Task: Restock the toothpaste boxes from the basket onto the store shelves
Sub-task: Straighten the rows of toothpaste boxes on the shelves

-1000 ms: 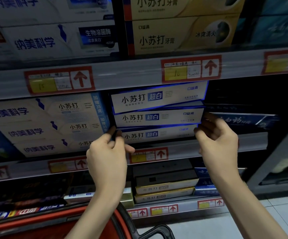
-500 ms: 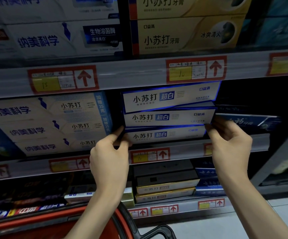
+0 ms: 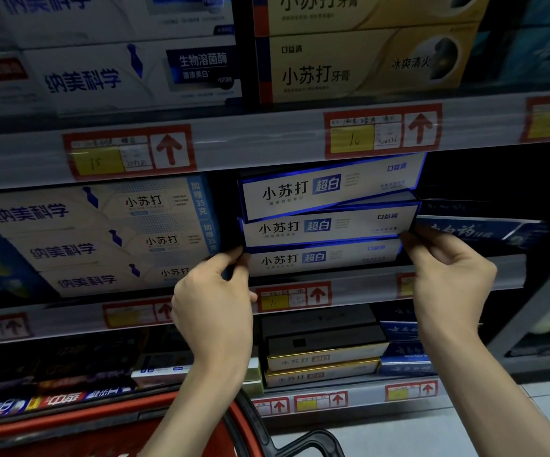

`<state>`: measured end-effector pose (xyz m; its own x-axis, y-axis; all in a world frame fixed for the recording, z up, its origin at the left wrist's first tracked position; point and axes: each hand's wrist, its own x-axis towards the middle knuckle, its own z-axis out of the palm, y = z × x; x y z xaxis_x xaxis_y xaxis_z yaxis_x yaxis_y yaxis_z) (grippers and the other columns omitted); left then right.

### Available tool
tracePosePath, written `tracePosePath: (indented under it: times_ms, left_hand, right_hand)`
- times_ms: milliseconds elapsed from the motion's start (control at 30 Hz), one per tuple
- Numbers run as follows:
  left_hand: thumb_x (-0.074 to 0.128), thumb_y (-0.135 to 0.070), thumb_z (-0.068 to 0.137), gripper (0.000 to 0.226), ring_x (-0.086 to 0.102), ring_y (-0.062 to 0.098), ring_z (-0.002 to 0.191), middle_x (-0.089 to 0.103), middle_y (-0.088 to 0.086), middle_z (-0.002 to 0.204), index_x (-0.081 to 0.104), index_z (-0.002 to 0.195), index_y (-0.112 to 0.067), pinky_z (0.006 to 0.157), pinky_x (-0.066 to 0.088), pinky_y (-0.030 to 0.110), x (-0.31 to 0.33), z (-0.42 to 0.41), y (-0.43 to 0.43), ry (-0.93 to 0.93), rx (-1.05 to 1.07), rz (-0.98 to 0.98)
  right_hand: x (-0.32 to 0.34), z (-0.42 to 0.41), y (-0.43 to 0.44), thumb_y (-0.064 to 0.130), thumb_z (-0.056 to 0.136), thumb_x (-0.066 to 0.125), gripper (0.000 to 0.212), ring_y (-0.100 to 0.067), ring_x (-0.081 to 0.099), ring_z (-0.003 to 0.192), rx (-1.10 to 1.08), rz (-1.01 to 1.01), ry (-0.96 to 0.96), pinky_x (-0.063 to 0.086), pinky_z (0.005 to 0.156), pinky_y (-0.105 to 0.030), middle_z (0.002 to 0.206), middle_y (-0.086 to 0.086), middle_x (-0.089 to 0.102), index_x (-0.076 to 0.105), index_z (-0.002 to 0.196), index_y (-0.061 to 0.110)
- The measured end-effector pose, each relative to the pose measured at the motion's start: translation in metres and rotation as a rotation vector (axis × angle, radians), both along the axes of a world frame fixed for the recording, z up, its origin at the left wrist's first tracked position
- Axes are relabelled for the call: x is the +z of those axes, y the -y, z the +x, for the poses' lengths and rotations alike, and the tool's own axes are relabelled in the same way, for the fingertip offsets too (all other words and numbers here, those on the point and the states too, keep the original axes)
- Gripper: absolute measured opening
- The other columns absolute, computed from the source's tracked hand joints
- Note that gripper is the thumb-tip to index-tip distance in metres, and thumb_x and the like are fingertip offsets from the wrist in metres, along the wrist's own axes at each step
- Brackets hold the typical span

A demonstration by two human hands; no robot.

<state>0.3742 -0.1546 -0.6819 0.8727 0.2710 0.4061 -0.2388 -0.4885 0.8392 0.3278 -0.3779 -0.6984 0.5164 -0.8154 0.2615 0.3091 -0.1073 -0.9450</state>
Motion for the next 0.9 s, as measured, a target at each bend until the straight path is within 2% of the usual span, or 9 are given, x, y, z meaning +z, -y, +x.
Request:
tracePosePath:
  times_ms: [100,200,367,433,533,733,900]
  left_hand:
    - [0.073,-0.019,0.091,0.019,0.065,0.001,0.057,0.063,-0.008,0.047,0.082,0.099,-0.034,0.064,0.049,0.025,0.0006,0.0001,-0.0012,0.007,0.010,0.012]
    - [0.075,-0.019,0.090,0.015,0.066,0.000,0.059,0.062,-0.008,0.045,0.082,0.095,-0.032,0.061,0.048,0.022,0.0000,0.0002,-0.0024,0.012,0.006,-0.003]
    - [0.075,-0.022,0.092,0.015,0.065,0.005,0.049,0.064,-0.007,0.047,0.082,0.096,-0.034,0.064,0.053,0.029,0.0008,0.0018,-0.0049,-0.013,-0.043,-0.078]
    - [0.075,-0.024,0.092,0.013,0.064,0.006,0.049,0.064,-0.007,0.047,0.082,0.095,-0.035,0.063,0.054,0.030,0.0015,0.0029,-0.0053,-0.019,-0.046,-0.084]
    - [0.076,-0.027,0.092,0.011,0.063,0.006,0.049,0.064,-0.008,0.047,0.083,0.095,-0.035,0.063,0.053,0.030,0.0026,0.0033,-0.0053,-0.032,-0.046,-0.112]
    - [0.078,-0.026,0.089,0.010,0.064,0.006,0.048,0.063,-0.007,0.046,0.084,0.093,-0.033,0.059,0.047,0.024,0.0036,0.0032,-0.0060,-0.016,-0.049,-0.118]
    - [0.078,-0.028,0.089,0.008,0.063,0.005,0.048,0.062,-0.006,0.045,0.084,0.092,-0.034,0.064,0.053,0.029,0.0048,0.0039,-0.0070,-0.027,-0.045,-0.105]
  right_hand:
    - [-0.0002,0.0006,0.0001,0.012,0.094,0.075,0.020,0.008,0.069,0.076,-0.008,0.025,0.004,0.047,0.057,-0.004,0.086,0.016,0.078,0.079,0.111,0.022]
    - [-0.0001,0.0000,0.0006,0.012,0.094,0.076,0.021,0.010,0.069,0.075,-0.003,0.022,0.009,0.046,0.057,-0.004,0.086,0.018,0.077,0.078,0.112,0.023]
    - [-0.0009,-0.0009,0.0030,0.013,0.093,0.077,0.025,0.008,0.071,0.083,0.022,-0.029,-0.026,0.048,0.062,-0.004,0.091,0.018,0.077,0.078,0.116,0.021]
    - [-0.0021,-0.0001,0.0047,0.013,0.092,0.078,0.025,0.008,0.070,0.080,0.016,-0.039,-0.044,0.048,0.061,-0.004,0.089,0.018,0.077,0.078,0.115,0.022]
    - [-0.0028,0.0028,0.0055,0.012,0.091,0.079,0.024,0.008,0.068,0.073,-0.004,-0.011,-0.046,0.047,0.057,-0.005,0.087,0.016,0.077,0.080,0.113,0.022]
    - [-0.0021,0.0026,0.0055,0.011,0.088,0.082,0.022,0.009,0.069,0.075,0.001,0.052,-0.003,0.048,0.058,-0.005,0.081,0.019,0.078,0.080,0.108,0.020]
    - [-0.0020,0.0004,0.0092,0.012,0.088,0.082,0.020,0.005,0.072,0.087,0.031,0.029,-0.030,0.051,0.069,-0.006,0.087,0.018,0.079,0.080,0.105,0.023]
